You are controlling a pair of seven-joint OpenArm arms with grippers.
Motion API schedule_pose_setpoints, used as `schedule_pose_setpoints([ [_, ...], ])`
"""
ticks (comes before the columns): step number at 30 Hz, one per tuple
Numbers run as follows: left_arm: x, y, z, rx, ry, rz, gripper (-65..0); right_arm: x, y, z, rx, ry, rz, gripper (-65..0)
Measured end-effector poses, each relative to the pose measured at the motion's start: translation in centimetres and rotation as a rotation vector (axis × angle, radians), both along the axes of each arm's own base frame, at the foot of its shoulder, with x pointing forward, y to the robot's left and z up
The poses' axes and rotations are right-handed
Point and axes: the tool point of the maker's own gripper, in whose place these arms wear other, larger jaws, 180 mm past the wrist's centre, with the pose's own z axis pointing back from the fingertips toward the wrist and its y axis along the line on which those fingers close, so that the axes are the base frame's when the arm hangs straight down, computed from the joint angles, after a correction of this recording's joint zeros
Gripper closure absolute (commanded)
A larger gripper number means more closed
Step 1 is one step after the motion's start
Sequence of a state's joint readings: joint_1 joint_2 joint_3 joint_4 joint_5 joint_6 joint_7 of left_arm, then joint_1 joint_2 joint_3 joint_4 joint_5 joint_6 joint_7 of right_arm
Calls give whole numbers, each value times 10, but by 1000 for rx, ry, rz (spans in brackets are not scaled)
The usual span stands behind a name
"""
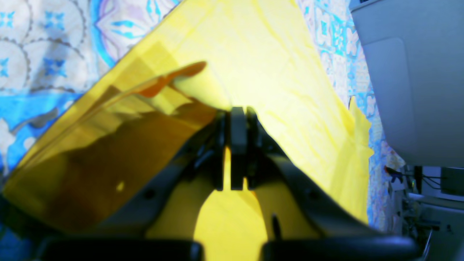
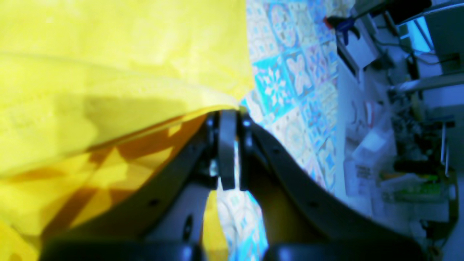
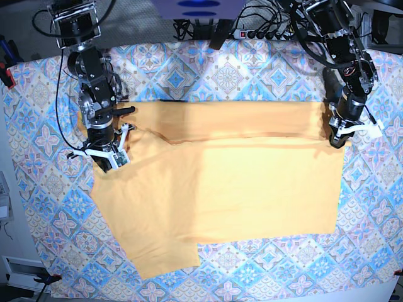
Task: Fold the T-shirt properly
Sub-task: 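Drag the held shoulder edge toward the hem with both grippers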
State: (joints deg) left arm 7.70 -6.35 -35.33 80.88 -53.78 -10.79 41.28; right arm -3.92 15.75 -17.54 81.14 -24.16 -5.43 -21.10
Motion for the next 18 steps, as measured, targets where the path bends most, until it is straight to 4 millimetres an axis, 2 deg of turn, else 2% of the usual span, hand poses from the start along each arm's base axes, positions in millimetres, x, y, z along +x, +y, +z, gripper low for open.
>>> schedule_pose_setpoints([
  [5,0,0,0,0,0,0,0,-3,30,-22,5,42,102,-8],
  [8,0,0,0,1,1,0,-2,1,26,-20,-1,32,90,-40],
  [10,0,0,0,-1,2,2,-55,4,23,-17,-7,20,85,-68],
  [14,-1,0,-1,-2,7,4,-218,2,18,-17,-1,24,72,-118],
  [18,0,0,-1,-2,6,4,-296,5,5,-7,-2,-7,33,-144],
])
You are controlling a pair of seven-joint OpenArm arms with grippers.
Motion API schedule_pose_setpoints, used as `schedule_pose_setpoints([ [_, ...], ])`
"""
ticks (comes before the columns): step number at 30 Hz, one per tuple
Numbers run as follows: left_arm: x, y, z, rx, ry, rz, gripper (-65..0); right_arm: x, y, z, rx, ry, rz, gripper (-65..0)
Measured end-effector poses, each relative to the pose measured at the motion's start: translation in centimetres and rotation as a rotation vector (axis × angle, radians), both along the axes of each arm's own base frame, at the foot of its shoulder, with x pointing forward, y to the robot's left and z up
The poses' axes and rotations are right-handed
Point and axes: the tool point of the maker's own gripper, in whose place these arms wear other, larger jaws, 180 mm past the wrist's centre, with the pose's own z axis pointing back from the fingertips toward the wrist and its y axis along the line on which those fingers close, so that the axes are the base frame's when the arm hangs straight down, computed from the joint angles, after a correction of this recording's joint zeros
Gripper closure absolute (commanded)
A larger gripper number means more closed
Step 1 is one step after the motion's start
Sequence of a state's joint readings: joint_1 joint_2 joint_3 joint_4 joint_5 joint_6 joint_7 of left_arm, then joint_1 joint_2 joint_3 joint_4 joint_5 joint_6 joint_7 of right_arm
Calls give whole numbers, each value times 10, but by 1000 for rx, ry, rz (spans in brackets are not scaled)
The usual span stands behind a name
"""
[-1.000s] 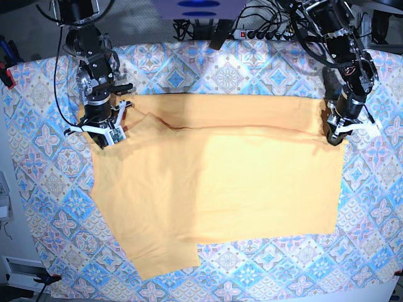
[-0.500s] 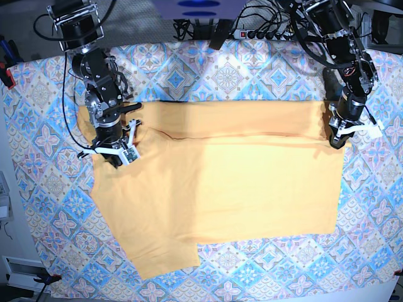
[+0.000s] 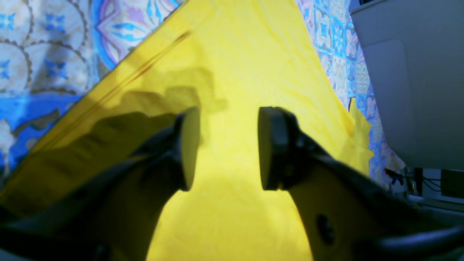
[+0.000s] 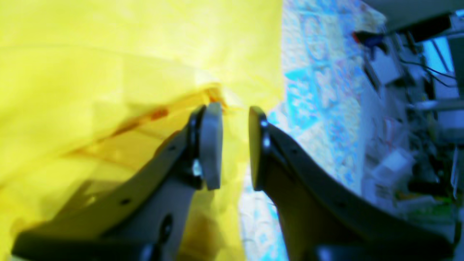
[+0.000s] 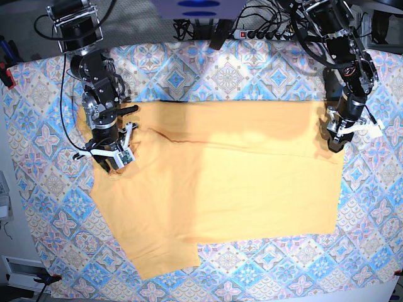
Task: Fold the T-shirt properly
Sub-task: 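Drag the held shoulder edge toward the hem with both grippers, then pull the shoulder edge back toward the robot with both grippers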
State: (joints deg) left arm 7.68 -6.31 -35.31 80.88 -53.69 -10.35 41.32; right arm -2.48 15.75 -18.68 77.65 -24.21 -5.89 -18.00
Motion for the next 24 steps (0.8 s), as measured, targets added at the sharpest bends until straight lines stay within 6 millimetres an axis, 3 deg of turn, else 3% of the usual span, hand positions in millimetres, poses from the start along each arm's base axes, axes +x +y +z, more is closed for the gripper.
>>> schedule_pose_setpoints([
  [4,-1,-2,-1,-6,1,-1,-306,-5,-3,12,13,-33,-8,-146],
  [7,-14,-10,-11,-29,50,-43,-304,-24,-14,12,18,-28,-42,-147],
  [9,-28,-15,-18,-75,74,-47,-304,-41,-21,6,10,2,-57,-147],
  [15,-63,-19,-29,-163,96,-12,-304,-81,-17,-16,13,85,-33,-147],
  [20,-84,-29,-38,-232,111,13,-304,-90,-22,-20,-4,104,-40,-147],
  [24,-87,-26,-41,-234,112,25,-304,-90,-19,-20,2,103,-33,-147],
])
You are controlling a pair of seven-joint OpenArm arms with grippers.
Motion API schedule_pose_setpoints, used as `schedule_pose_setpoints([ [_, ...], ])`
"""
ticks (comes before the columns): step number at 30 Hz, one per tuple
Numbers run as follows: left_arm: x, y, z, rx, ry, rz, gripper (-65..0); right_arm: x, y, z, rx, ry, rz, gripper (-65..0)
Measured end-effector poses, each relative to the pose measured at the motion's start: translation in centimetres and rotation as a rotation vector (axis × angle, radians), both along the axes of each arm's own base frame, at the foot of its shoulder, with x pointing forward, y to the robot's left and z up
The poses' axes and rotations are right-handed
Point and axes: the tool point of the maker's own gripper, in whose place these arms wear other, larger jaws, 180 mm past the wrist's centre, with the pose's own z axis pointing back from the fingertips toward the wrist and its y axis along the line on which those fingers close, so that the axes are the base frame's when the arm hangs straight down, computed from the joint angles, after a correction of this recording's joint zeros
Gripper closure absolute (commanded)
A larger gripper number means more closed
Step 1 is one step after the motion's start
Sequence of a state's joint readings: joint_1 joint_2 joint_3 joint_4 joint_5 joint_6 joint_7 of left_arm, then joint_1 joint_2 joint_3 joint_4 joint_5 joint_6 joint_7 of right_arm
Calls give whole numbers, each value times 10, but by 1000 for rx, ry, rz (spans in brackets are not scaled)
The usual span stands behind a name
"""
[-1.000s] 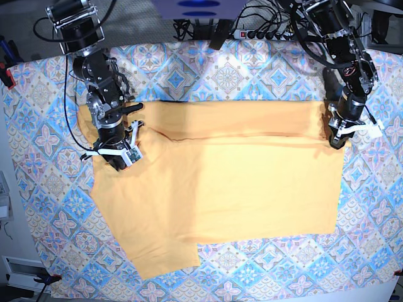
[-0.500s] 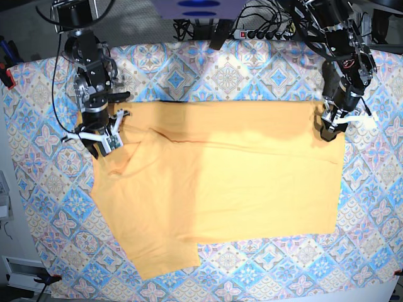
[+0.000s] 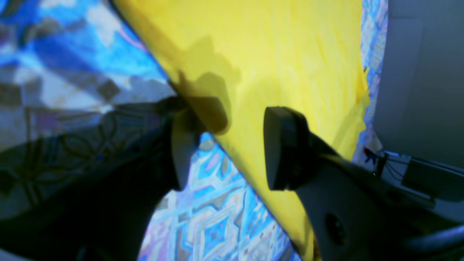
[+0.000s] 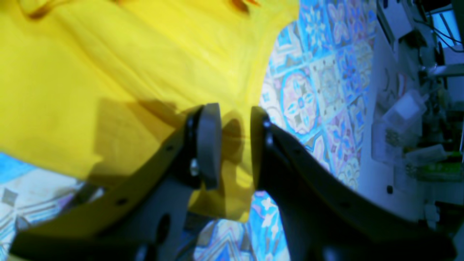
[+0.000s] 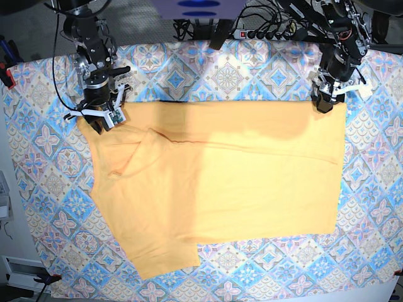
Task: Fold the T-shirt properly
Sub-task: 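Pull the shoulder edge back toward the robot with both grippers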
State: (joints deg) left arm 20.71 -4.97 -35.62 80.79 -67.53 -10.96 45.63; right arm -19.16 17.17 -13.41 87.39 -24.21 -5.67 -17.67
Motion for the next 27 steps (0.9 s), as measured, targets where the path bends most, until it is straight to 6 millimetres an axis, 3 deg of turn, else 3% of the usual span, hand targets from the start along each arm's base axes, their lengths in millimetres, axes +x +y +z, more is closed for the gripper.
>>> schedule_pose_setpoints([
  [3,-2,-2,-15,-46,21,27,-304,-5,0,-3,0,11,1,-147],
  [7,5,4,-20,-73,9,65,-304,-7,0,-4,0,16,2,-147],
  [16,23,5,-16,-66,-17,64,-297,-11,-1,-6,-1,23,-3,-144],
  [17,25,5,-16,-67,-18,66,-276,-11,-1,-6,-1,22,-3,-143],
  [23,28,-1,-18,-81,-4,54,-7,-20,-5,-10,-11,39,2,-147],
  [27,28,-1,-18,-81,-4,54,0,-43,-20,-19,-37,98,-24,-148],
])
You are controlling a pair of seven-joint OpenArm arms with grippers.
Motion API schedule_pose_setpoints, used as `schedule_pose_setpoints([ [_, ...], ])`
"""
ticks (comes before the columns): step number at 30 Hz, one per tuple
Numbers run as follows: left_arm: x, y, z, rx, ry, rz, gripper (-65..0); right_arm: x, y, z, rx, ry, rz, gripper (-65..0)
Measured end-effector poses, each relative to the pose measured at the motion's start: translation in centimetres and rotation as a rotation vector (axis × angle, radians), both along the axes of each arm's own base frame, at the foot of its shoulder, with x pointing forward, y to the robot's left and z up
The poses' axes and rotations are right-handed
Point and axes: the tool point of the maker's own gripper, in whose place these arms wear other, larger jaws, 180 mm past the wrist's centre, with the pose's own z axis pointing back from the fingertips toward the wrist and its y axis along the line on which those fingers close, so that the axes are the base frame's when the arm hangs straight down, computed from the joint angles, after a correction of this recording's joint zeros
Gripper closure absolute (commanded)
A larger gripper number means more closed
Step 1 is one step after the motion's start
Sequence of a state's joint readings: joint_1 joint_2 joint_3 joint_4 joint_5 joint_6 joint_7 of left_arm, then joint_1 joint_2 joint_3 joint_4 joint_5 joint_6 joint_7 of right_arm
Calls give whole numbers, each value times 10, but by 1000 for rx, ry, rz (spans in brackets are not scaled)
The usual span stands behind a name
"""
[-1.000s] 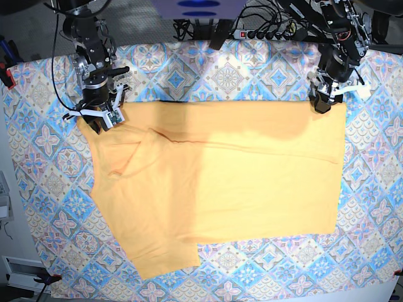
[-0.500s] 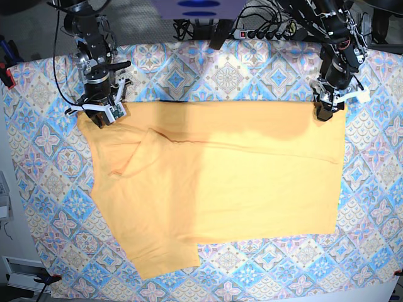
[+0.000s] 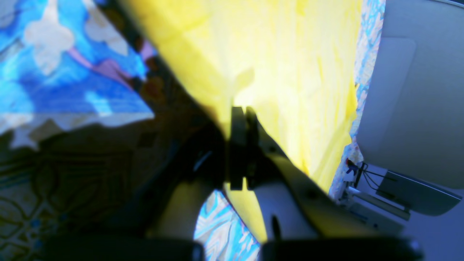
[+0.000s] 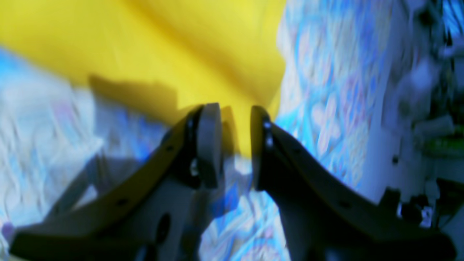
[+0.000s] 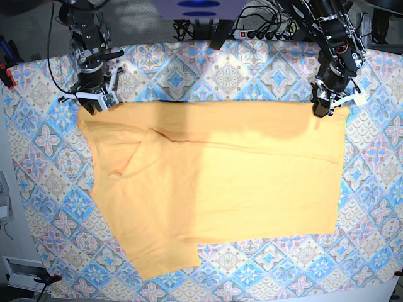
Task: Fold the T-shirt properly
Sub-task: 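Pull the shoulder edge back toward the robot with both grippers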
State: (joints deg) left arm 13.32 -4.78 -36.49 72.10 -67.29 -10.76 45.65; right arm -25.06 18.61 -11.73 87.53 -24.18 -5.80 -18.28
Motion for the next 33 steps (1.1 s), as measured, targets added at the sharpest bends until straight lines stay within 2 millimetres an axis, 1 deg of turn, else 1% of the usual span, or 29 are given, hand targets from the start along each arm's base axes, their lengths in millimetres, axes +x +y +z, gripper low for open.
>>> schedule_pose_setpoints([
  [2,0,0,0,0,0,0,0,-3,1,-1,6,1,5,-148],
  [4,0,0,0,0,1,0,0,-4,-3,2,11,-4,-9,-157],
  [5,0,0,0,0,0,0,0,-2,-7,6,10,-17,-21,-167],
  [7,0,1,0,2,0,0,0,0,-12,11,63,-37,-72,-193],
  [9,0,0,0,1,0,0,0,1,-12,13,93,-44,-90,-210],
  [12,0,0,0,0,0,-1,0,2,-11,13,46,-36,-40,-214],
  [16,0,1,0,2,0,-1,0,-13,-18,5,34,-2,-54,-214],
  [17,0,1,0,2,0,-1,0,-18,-18,0,71,15,-81,-214],
  [18,0,1,0,2,0,-1,0,-20,-17,-2,109,22,-105,-214],
  [20,0,1,0,2,0,-1,0,-16,-12,-4,257,29,-168,-214],
  [21,0,1,0,2,1,-2,0,-14,-14,0,328,24,-206,-214],
  [23,0,1,0,3,2,-2,0,-4,-19,14,468,-19,-253,-214],
  [25,0,1,0,4,2,-2,0,-1,-22,22,593,-31,-295,-214],
  [27,0,1,0,4,2,-3,0,-1,-25,24,696,-33,-354,-214],
  [29,0,1,0,4,2,-3,0,-5,-26,21,766,-2,-421,-214],
  [30,0,1,0,5,3,-3,0,-6,-25,20,802,8,-439,-214],
  [33,0,1,0,4,2,-3,0,-3,-13,25,929,33,-407,-214],
])
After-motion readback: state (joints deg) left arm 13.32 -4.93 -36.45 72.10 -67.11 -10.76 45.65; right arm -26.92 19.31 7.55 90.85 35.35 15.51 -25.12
